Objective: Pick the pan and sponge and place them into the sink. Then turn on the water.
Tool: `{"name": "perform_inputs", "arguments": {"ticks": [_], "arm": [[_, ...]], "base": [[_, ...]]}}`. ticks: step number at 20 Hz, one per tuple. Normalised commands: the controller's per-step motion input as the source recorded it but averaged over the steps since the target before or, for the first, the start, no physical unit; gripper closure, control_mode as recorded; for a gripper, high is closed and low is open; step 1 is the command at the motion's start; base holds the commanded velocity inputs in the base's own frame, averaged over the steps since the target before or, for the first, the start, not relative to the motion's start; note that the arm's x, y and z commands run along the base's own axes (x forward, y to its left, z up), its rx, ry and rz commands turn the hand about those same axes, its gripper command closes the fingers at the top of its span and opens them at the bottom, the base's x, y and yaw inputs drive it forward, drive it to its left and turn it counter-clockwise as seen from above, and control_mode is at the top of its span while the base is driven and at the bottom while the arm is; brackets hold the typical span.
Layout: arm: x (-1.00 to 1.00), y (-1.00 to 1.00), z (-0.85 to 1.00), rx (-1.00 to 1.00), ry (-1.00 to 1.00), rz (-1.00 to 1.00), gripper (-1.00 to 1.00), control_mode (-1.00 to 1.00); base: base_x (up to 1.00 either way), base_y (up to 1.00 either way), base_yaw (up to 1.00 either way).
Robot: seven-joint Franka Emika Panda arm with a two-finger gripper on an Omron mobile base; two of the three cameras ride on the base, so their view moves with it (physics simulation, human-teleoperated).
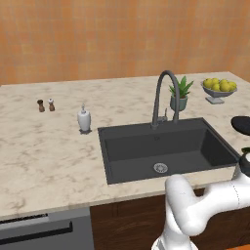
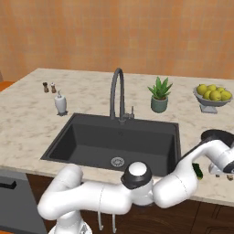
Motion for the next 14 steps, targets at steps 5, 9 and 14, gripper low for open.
{"name": "perform_inputs", "arguments": {"ticks": [5,9,14], "arm": [[0.13,0.43,-0.67,-0.12,0.04,0.00,1.00,-1.00],[0.08,0.78,-0.96,-0.20,0.05,0.01,1.00,-1.00],[0.11,0.61,-0.70,-0.20,-0.03,0.12,1.00,-1.00]], "base": [[0.00,0.00,0.00],[0.00,0.00,0.00],[0.00,0.00,0.00]]}}
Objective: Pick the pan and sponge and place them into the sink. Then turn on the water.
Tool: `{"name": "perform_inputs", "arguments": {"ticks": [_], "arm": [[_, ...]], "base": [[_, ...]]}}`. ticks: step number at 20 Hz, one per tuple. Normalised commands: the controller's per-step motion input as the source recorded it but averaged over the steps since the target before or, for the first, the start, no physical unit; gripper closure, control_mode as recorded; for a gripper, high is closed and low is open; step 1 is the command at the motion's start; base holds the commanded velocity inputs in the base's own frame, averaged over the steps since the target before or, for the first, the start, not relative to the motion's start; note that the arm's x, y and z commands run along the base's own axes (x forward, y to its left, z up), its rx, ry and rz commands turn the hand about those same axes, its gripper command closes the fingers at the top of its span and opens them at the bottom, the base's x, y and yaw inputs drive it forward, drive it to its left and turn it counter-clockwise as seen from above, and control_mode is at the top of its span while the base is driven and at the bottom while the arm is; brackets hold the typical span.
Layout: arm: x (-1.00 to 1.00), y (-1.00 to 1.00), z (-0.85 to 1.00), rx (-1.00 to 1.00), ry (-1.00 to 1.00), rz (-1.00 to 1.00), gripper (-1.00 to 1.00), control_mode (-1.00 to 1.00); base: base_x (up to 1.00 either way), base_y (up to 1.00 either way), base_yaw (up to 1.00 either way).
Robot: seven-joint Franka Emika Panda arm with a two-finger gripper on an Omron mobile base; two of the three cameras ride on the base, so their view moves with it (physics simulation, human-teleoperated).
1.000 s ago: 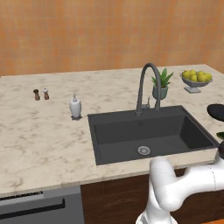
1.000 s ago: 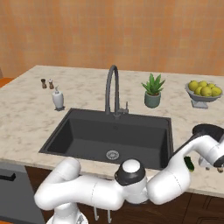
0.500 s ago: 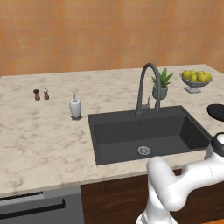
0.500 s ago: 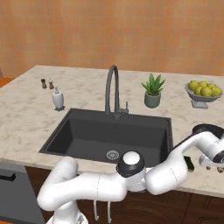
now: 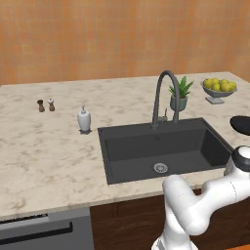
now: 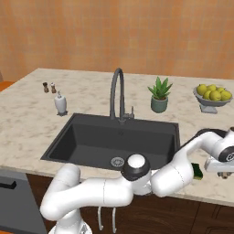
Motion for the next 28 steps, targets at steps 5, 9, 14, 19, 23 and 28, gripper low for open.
{"name": "perform_inputs", "arguments": {"ticks": [5,9,14,19,23,28], "arm": [[0.06,0.02,-0.07,-0.23,-0.30,0.49,1.00,-1.00],[0.02,-0.02,0.07,-0.17,-0.43,0.43,1.00,-1.00],[0.00,0.06,0.30,-0.19,-0.27,0.20,1.00,-1.00],[0.00,0.36,0.41,-0.22,-0.02,0.00,1.00,-1.00],[-0.25,0.48,0.31,-0.08,0.01,-0.06,1.00,-1.00],[-0.46,0.81,0.20,-0.02,-0.02,-0.09,1.00,-1.00]], "base": [[0.00,0.00,0.00],[0.00,0.00,0.00],[0.00,0.00,0.00],[0.00,0.00,0.00],[0.00,0.00,0.00],[0.00,0.00,0.00]]}}
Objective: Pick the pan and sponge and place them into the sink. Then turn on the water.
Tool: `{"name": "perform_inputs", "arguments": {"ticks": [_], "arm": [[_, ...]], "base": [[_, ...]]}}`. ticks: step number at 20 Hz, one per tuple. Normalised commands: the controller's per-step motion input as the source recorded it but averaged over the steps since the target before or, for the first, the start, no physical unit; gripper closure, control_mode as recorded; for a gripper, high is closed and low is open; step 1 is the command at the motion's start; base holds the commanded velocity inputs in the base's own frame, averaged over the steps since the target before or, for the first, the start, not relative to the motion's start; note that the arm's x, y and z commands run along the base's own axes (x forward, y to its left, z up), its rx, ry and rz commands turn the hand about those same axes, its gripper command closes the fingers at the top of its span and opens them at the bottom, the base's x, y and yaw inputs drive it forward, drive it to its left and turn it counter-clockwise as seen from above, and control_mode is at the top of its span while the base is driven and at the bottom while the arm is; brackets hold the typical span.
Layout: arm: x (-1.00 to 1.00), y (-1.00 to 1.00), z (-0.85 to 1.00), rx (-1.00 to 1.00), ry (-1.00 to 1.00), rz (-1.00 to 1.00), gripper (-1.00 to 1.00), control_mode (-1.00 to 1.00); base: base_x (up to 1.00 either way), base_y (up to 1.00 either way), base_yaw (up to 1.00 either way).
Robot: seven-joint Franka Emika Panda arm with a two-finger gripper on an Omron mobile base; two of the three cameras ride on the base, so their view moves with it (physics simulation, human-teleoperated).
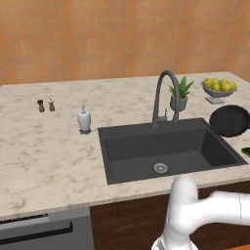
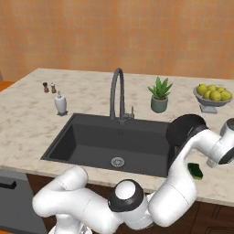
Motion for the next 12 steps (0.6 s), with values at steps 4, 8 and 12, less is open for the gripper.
{"name": "perform_inputs", "arguments": {"ticks": [4,8,12], "arm": [[-0.19,1.00,0.25,-0.13,0.07,-0.18,1.00,-1.00],[-0.20,1.00,0.24,-0.04,-0.02,-0.31,1.00,-1.00],[-0.04,1.00,0.28,0.00,0.00,-0.32,1.00,-1.00]], "base": [[0.00,0.00,0.00],[0.00,0.00,0.00],[0.00,0.00,0.00]]}}
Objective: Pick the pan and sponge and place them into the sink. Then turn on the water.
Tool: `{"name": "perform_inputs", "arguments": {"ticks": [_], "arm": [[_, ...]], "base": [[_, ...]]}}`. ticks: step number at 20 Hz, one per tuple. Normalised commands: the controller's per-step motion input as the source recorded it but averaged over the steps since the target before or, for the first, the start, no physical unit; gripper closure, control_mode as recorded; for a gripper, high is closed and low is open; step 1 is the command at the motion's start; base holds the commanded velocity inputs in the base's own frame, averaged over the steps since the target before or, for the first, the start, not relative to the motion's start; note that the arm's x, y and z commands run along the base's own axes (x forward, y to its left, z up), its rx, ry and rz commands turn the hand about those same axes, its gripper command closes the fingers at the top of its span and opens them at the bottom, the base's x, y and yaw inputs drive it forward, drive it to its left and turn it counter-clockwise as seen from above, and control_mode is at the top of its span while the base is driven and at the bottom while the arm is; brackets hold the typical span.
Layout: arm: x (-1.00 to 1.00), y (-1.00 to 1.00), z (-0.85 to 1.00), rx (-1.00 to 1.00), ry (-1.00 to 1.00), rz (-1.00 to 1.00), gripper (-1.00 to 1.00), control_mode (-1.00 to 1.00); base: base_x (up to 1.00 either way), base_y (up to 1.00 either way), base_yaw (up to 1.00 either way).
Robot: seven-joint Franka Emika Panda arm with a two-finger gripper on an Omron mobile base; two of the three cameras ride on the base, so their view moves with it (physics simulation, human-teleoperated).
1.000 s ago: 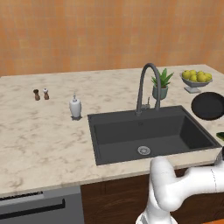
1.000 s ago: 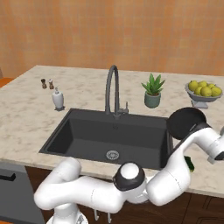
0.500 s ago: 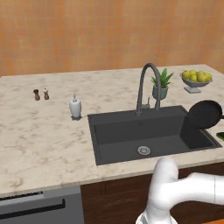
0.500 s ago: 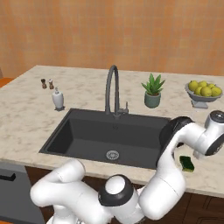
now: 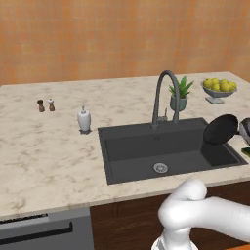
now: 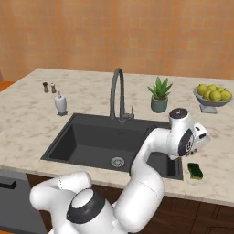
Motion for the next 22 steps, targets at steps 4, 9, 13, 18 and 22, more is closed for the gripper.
{"name": "perform_inputs", "arguments": {"ticks": [4,9,13,18,22], "arm": [[0.00,1.00,0.52,0.03,0.24,-0.17,1.00,-1.00],[0.00,1.00,0.47,0.06,0.43,-0.11,1.00,-1.00],[0.00,1.00,0.47,0.08,0.39,-0.12,1.00,-1.00],[0.00,1.00,0.12,0.00,0.07,-0.34,1.00,-1.00],[0.00,1.00,0.00,0.00,-0.05,-0.46,1.00,-1.00]], "base": [[0.00,0.00,0.00],[0.00,0.00,0.00],[0.00,0.00,0.00],[0.00,0.00,0.00],[0.00,0.00,0.00]]}}
